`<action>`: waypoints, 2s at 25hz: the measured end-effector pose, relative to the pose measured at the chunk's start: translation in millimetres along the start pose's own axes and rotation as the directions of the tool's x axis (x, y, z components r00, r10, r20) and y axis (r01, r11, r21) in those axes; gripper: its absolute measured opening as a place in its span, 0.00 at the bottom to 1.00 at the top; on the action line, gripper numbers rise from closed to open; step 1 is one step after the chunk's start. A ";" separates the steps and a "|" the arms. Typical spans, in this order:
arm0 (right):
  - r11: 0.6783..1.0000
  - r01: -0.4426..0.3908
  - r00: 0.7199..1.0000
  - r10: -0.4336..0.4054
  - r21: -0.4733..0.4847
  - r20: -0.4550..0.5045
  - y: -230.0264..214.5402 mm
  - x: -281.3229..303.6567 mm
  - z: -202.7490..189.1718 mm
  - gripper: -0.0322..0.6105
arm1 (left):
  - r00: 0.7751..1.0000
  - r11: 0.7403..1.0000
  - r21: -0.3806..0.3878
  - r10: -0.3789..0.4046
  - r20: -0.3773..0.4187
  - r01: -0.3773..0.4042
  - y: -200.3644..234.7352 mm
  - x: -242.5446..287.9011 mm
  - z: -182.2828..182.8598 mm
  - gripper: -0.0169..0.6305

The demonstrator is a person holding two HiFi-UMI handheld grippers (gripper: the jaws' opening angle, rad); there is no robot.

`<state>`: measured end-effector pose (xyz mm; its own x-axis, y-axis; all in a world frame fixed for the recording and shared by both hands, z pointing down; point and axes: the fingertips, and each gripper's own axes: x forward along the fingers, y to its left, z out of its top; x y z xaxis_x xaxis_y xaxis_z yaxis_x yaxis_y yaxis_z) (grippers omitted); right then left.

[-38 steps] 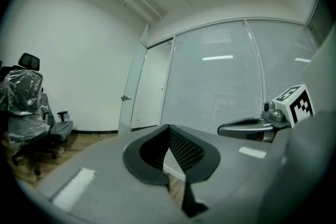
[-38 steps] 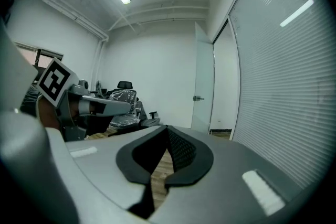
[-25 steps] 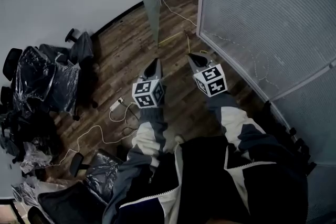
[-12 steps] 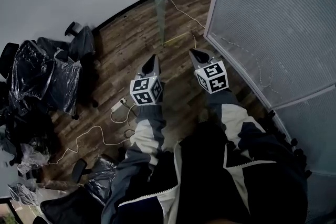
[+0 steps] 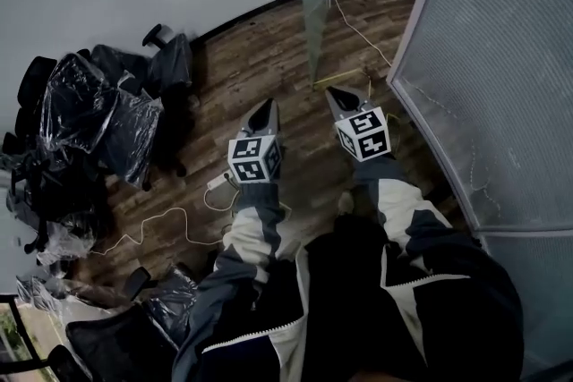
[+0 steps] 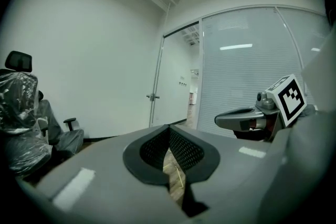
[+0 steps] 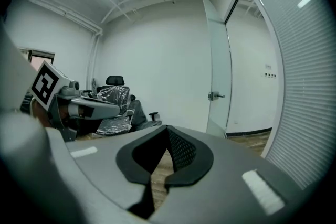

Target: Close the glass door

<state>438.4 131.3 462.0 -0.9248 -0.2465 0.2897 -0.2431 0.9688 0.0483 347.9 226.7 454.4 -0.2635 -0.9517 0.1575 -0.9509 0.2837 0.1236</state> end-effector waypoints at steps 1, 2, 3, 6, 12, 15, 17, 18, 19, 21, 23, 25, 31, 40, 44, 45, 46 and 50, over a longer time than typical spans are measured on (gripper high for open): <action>1.000 -0.020 1.000 0.020 -0.003 0.002 -4.7 12.0 5.1 0.06 | 1.000 1.000 0.000 0.013 -0.005 -0.013 4.9 10.6 3.7 0.03; 0.999 -0.040 0.999 0.040 -0.011 0.005 -8.8 23.2 9.8 0.06 | 1.000 1.000 -0.003 0.023 -0.007 -0.023 9.2 21.0 7.2 0.03; 0.998 -0.059 0.998 0.059 -0.021 0.007 -13.7 33.5 13.8 0.06 | 0.999 0.999 -0.009 0.032 -0.008 -0.032 12.8 31.9 10.6 0.03; 0.994 -0.099 0.995 0.100 -0.051 0.008 -39.7 60.5 22.6 0.06 | 0.998 0.997 -0.052 0.062 0.008 -0.062 20.5 68.8 22.6 0.03; 0.986 -0.156 0.988 0.157 -0.061 0.008 -85.3 99.0 29.5 0.06 | 0.992 0.989 -0.074 0.127 0.014 -0.126 27.7 114.3 32.5 0.03; 0.981 -0.183 0.983 0.184 -0.059 0.013 -88.7 118.4 34.2 0.06 | 0.990 0.988 -0.059 0.144 0.006 -0.143 38.3 126.0 35.2 0.03; 0.977 -0.204 0.979 0.205 -0.065 0.014 -85.8 133.5 37.6 0.06 | 0.987 0.986 -0.043 0.161 0.004 -0.160 49.0 131.3 38.7 0.03; 0.974 -0.214 0.976 0.215 -0.069 0.014 -83.2 141.5 39.1 0.06 | 0.986 0.985 -0.037 0.169 0.004 -0.169 55.2 133.3 40.4 0.03; 0.972 -0.224 0.974 0.226 -0.072 0.013 -80.1 149.4 40.3 0.06 | 0.984 0.983 -0.036 0.178 0.005 -0.178 62.2 135.0 41.5 0.03; 0.968 -0.238 0.971 0.239 -0.080 0.010 -75.3 164.4 41.8 0.06 | 0.981 0.980 -0.057 0.192 0.011 -0.191 77.3 139.6 42.7 0.03; 0.968 -0.237 0.971 0.239 -0.085 0.004 -74.2 179.5 44.1 0.06 | 0.981 0.979 -0.072 0.192 0.014 -0.190 92.1 147.2 41.0 0.03; 0.970 -0.226 0.974 0.226 -0.092 -0.004 -75.3 196.4 46.6 0.06 | 0.983 0.981 -0.069 0.182 0.016 -0.180 107.7 157.7 40.9 0.03; 0.985 -0.144 0.989 0.142 -0.094 -0.030 -92.2 263.4 54.7 0.06 | 0.992 0.992 0.013 0.125 0.023 -0.126 162.7 206.4 50.4 0.03; 0.994 -0.048 0.998 0.043 -0.103 -0.044 -57.9 382.9 101.4 0.06 | 0.997 0.997 -0.006 0.079 0.004 -0.079 305.0 241.2 62.4 0.03; 0.993 -0.012 0.999 0.006 -0.119 -0.054 -49.6 414.9 116.1 0.06 | 0.998 0.998 -0.031 0.058 0.013 -0.057 343.9 247.3 67.4 0.03; 0.993 -0.007 0.998 0.000 -0.119 -0.056 -49.8 422.3 119.7 0.06 | 0.998 0.998 -0.034 0.057 0.017 -0.057 351.7 250.3 68.9 0.03; 0.993 -0.003 0.998 -0.003 -0.119 -0.055 -50.8 429.7 123.5 0.06 | 0.998 0.998 -0.036 0.058 0.021 -0.058 358.6 253.9 71.0 0.03; 0.992 -0.008 0.999 0.003 -0.123 -0.039 -49.2 461.2 140.0 0.06 | 0.996 0.996 -0.046 0.075 0.041 -0.073 384.1 264.6 86.0 0.03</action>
<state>-17.2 -33.7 459.3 -0.9134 -0.2420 0.3272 -0.1977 0.9666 0.1632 -101.0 73.8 459.3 -0.3407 -0.9316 0.1265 -0.9205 0.3579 0.1568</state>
